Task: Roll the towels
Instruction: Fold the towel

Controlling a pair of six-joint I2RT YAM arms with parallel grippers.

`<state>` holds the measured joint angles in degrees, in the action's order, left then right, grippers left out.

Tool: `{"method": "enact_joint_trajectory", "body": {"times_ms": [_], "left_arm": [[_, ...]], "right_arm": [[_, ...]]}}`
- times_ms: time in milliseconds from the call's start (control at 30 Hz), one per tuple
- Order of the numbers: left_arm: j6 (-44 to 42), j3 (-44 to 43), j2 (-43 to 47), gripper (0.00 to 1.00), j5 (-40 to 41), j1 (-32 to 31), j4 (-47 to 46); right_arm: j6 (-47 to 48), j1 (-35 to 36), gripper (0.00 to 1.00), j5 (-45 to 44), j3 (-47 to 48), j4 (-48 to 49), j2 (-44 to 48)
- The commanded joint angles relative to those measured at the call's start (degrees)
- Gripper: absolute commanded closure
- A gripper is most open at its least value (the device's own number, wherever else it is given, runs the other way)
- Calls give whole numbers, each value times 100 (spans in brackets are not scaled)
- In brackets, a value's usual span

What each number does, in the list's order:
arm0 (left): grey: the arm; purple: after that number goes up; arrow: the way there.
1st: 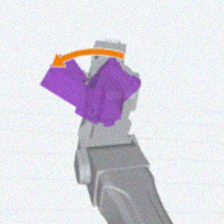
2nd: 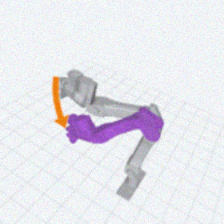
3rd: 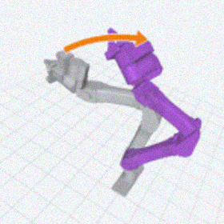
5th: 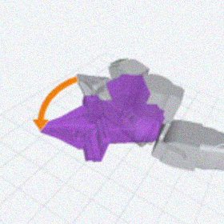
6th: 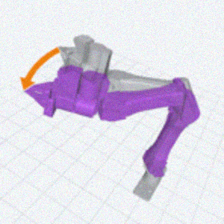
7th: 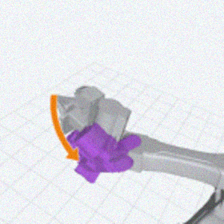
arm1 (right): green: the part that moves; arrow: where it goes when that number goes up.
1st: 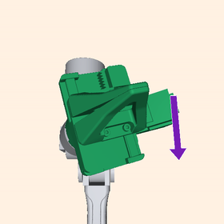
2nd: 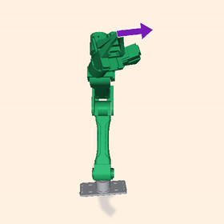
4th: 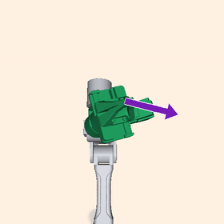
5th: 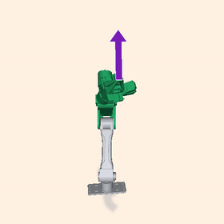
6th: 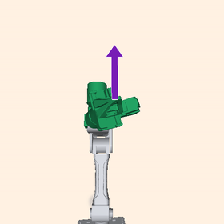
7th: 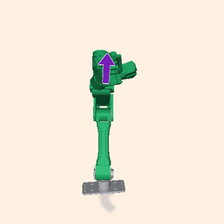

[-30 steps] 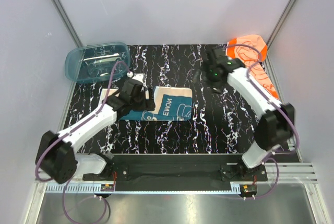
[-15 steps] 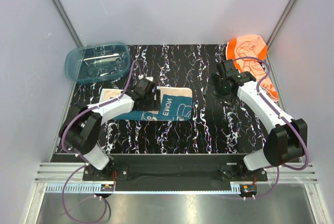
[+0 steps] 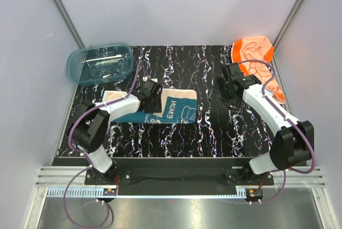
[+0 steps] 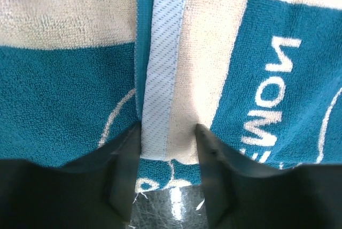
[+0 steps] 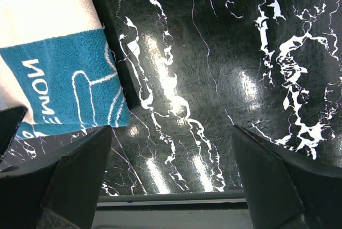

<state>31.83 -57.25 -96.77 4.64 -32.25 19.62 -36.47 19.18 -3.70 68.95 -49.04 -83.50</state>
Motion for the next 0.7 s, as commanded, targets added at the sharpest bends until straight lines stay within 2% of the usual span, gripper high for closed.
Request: {"method": "enact_joint_trajectory", "body": {"times_ms": [0, 167, 200, 433, 667], "left_arm": [[42, -154, -17, 59, -43, 26, -204], [33, -329, 141, 87, -156, 26, -108], [7, -382, 193, 99, -174, 17, -20], [-204, -1085, 685, 100, -175, 17, 621], [-634, -1798, 1695, 100, 212, 78, 1562]], "right_arm": [[78, -46, 1, 28, -4, 158, 115], [87, -63, 1, 1, 5, 157, 141], [87, -63, 1, -7, 5, 140, 133], [157, -204, 1, -34, 101, 122, 159], [298, -327, 1, 45, 426, 34, 159]]}}
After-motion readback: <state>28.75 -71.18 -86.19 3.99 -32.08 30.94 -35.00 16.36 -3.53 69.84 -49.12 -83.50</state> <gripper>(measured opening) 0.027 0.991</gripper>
